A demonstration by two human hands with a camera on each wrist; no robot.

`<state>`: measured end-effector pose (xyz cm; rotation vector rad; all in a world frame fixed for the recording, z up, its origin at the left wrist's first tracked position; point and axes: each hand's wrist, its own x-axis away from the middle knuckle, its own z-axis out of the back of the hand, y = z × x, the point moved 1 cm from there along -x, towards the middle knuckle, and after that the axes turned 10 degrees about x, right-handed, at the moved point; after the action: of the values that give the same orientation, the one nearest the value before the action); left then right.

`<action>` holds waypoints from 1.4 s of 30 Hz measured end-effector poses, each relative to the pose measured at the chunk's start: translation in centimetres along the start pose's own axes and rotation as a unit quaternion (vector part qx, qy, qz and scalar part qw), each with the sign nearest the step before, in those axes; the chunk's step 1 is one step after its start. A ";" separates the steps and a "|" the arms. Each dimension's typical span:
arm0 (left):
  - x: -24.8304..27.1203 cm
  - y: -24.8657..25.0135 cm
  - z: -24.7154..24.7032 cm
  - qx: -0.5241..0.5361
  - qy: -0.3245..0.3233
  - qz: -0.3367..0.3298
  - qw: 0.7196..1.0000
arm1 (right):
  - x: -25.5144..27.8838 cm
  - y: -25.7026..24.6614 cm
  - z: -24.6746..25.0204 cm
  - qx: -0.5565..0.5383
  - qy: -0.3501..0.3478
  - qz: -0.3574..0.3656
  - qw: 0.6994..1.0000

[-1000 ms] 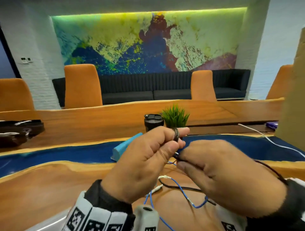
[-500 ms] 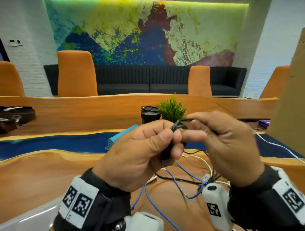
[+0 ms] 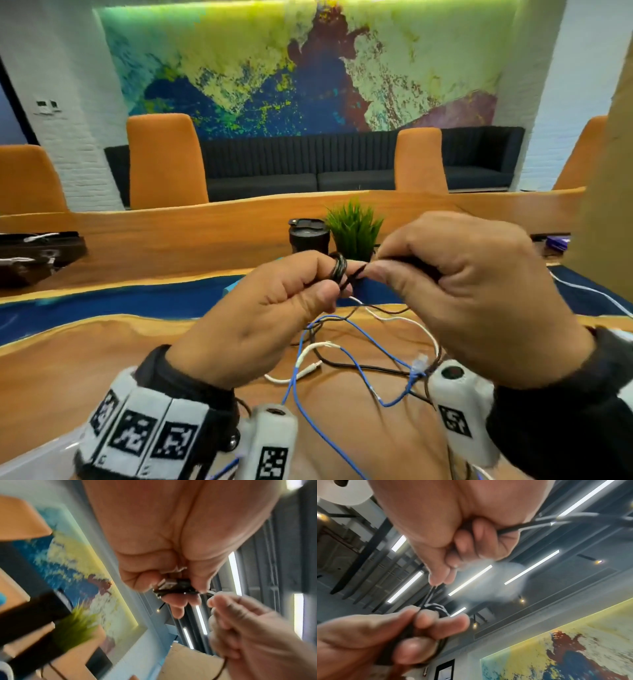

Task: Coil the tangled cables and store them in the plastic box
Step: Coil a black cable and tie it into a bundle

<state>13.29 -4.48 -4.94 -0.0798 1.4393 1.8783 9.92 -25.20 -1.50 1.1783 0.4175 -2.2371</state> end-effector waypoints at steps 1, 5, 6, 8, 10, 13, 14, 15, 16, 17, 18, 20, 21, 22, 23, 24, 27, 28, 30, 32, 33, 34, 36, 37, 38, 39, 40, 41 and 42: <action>0.1 -0.1 -0.3 0.038 -0.024 0.010 0.999 | 0.0 0.6 0.0 -0.004 0.024 -0.014 1.000; 0.3 -0.4 -1.2 0.261 -0.099 0.052 0.959 | 0.6 2.3 -2.2 -0.049 0.058 -0.108 0.991; 0.2 -0.5 -1.2 0.329 -0.100 0.051 0.938 | 0.8 2.3 -3.0 -0.057 0.043 -0.131 0.989; 0.1 -0.4 -0.8 0.441 -0.074 0.023 0.894 | 1.1 1.8 -4.6 -0.062 -0.004 -0.148 0.987; -0.1 -0.2 0.0 0.493 -0.028 -0.002 0.870 | 1.4 0.9 -5.5 -0.074 -0.046 -0.138 0.987; -0.2 -0.4 1.0 0.521 0.026 -0.007 0.853 | 1.5 0.0 -5.6 -0.075 -0.072 -0.121 0.987; -0.3 -0.5 1.0 0.528 0.040 -0.004 0.848 | 1.5 0.0 -5.5 -0.066 -0.068 -0.118 0.988; -0.4 -0.6 1.0 0.535 0.049 0.000 0.844 | 1.4 0.0 -5.4 -0.054 -0.060 -0.117 0.990; -0.5 -0.7 0.9 0.543 0.054 0.005 0.838 | 1.3 0.3 -5.2 -0.044 -0.051 -0.118 0.991; -0.5 -0.7 0.7 0.555 0.057 0.010 0.830 | 1.3 0.5 -5.1 -0.037 -0.041 -0.121 0.991; -0.6 -0.7 0.6 0.568 0.062 0.016 0.820 | 1.3 0.8 -4.9 -0.030 -0.030 -0.124 0.991; -0.6 -0.8 0.6 0.596 0.070 0.027 0.799 | 1.2 1.1 -4.5 -0.009 -0.009 -0.128 0.992; -0.6 -0.8 0.7 0.611 0.071 0.031 0.788 | 1.1 1.1 -4.2 -0.004 0.002 -0.132 0.991; -0.7 -0.8 0.8 0.623 0.074 0.035 0.778 | 1.1 1.1 -4.0 -0.002 0.014 -0.136 0.991; -0.7 -0.8 0.9 0.631 0.080 0.040 0.771 | 1.0 1.1 -3.8 0.002 0.023 -0.136 0.990; -0.7 -0.9 1.0 0.635 0.089 0.047 0.766 | 1.0 1.0 -3.6 0.008 0.030 -0.134 0.991; -0.7 -1.2 0.9 0.658 0.107 0.058 0.743 | 1.1 0.9 -3.6 0.021 0.001 -0.141 0.990; -0.8 -1.2 0.8 0.669 0.115 0.055 0.732 | 1.1 0.7 -3.7 0.034 -0.049 -0.146 0.987; -0.9 -0.8 0.5 0.645 0.159 0.039 0.747 | 1.0 -0.2 -4.3 0.058 -0.211 -0.126 0.968; -0.7 -0.9 0.4 0.470 0.221 0.003 0.854 | 1.0 -1.9 -4.5 0.035 -0.343 -0.067 0.936; -0.6 -0.9 0.3 0.319 0.227 -0.026 0.920 | 0.9 -2.7 -4.2 0.011 -0.356 -0.037 0.934; -0.6 -0.9 0.1 0.161 0.198 -0.057 0.965 | 0.7 -3.1 -3.7 -0.004 -0.336 -0.014 0.942; -0.5 -1.3 -0.4 -0.055 0.113 -0.085 0.988 | 0.3 -2.7 -2.3 -0.015 -0.232 -0.002 0.973; -0.5 -1.4 -0.4 -0.083 0.085 -0.075 0.990 | 0.3 -1.9 -1.8 -0.027 -0.166 -0.009 0.986; -0.5 -1.5 -0.3 -0.079 0.057 -0.053 0.994 | 0.4 -0.9 -1.6 -0.040 -0.116 -0.021 0.992; -0.5 -1.6 -0.4 -0.054 0.023 -0.024 0.998 | 0.4 0.0 -1.7 -0.045 -0.084 -0.033 0.995; -0.4 -1.7 -0.5 -0.008 -0.007 0.010 1.000 | 0.5 0.6 -2.0 -0.048 -0.063 -0.045 0.996; -0.4 -1.9 -0.6 0.056 -0.027 0.042 0.997 | 0.5 1.0 -2.4 -0.057 -0.047 -0.057 0.996; -0.2 -2.0 -0.8 0.136 -0.033 0.071 0.988 | 0.7 1.1 -2.9 -0.071 -0.036 -0.072 0.994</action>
<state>14.33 -5.11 -6.76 0.2199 1.6786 1.7586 12.23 -24.81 -3.71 1.0191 0.6384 -2.3207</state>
